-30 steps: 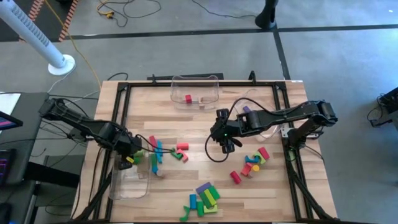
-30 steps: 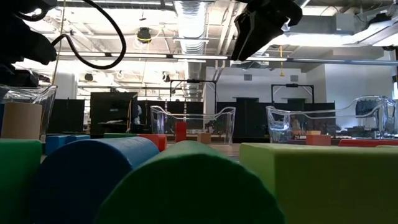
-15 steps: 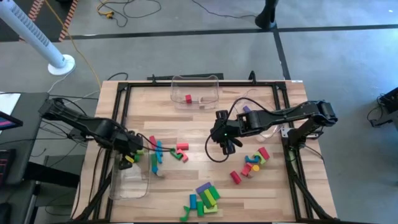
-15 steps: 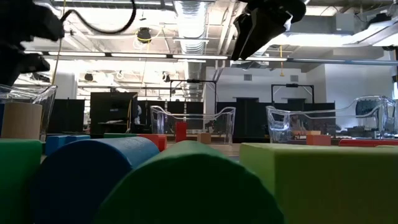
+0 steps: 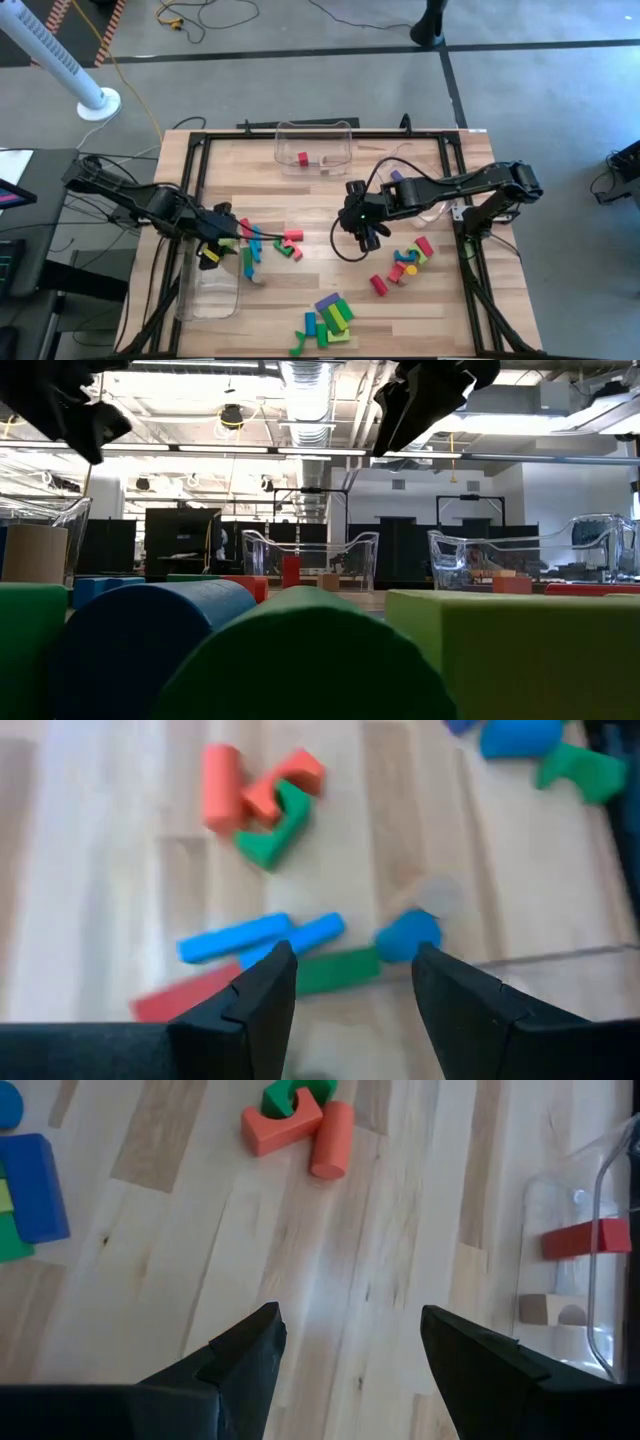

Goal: Sort blocks by size
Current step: Put the light blue rectangular block into the right transparent bin

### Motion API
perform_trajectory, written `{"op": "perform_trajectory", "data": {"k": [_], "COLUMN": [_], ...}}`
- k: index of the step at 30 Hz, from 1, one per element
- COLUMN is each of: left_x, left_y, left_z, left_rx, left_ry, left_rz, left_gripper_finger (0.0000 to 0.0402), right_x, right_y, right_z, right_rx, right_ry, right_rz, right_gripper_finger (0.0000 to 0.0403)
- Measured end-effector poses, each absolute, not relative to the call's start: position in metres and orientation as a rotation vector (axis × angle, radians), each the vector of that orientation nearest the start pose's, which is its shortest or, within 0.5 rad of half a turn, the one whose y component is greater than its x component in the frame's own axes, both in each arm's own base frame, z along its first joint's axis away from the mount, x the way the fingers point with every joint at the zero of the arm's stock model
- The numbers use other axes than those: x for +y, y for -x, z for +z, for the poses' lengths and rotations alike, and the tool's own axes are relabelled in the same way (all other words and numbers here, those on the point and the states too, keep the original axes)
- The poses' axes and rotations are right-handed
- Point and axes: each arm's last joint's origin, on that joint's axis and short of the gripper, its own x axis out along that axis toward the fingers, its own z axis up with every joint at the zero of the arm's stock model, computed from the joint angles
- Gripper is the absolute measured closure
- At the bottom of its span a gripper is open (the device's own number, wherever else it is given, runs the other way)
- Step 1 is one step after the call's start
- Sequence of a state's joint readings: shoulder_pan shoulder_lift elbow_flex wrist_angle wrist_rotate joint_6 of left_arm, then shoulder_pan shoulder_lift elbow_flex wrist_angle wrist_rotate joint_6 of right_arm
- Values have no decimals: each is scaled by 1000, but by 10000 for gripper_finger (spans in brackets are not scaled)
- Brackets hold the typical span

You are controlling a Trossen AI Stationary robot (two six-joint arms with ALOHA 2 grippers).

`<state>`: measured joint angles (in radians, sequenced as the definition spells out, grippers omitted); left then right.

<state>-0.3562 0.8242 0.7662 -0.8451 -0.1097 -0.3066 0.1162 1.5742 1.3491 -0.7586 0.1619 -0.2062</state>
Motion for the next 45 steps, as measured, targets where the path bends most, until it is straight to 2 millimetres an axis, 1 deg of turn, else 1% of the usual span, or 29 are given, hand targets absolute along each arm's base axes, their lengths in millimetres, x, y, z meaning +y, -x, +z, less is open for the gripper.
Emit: {"op": "perform_trajectory", "data": {"k": [5,8,12,20,28,32,38,45], "left_x": [-40,-37,-34,-29,-19,-12,0,7], "left_y": [-144,-152,-166,-198,-219,-233,-255,-270], "left_z": [268,269,265,235,221,216,213,195], "left_rx": [869,838,846,1017,1205,1290,1460,1666], "left_ry": [20,-1,-36,-94,-188,-230,-293,-360], "left_rz": [-27,-18,-46,-114,-139,-159,-230,-371], "left_gripper_finger": [211,211,211,212,212,212,214,231], "right_x": [34,34,34,37,42,43,42,46], "right_y": [-325,-325,-325,-324,-324,-323,-320,-317], "right_z": [291,291,291,291,290,279,262,252], "right_rx": [977,973,974,976,972,981,1004,1026], "right_ry": [319,318,311,288,294,298,294,286], "right_rz": [64,64,64,90,103,108,107,112], "right_gripper_finger": [132,132,132,132,132,132,132,132]}}
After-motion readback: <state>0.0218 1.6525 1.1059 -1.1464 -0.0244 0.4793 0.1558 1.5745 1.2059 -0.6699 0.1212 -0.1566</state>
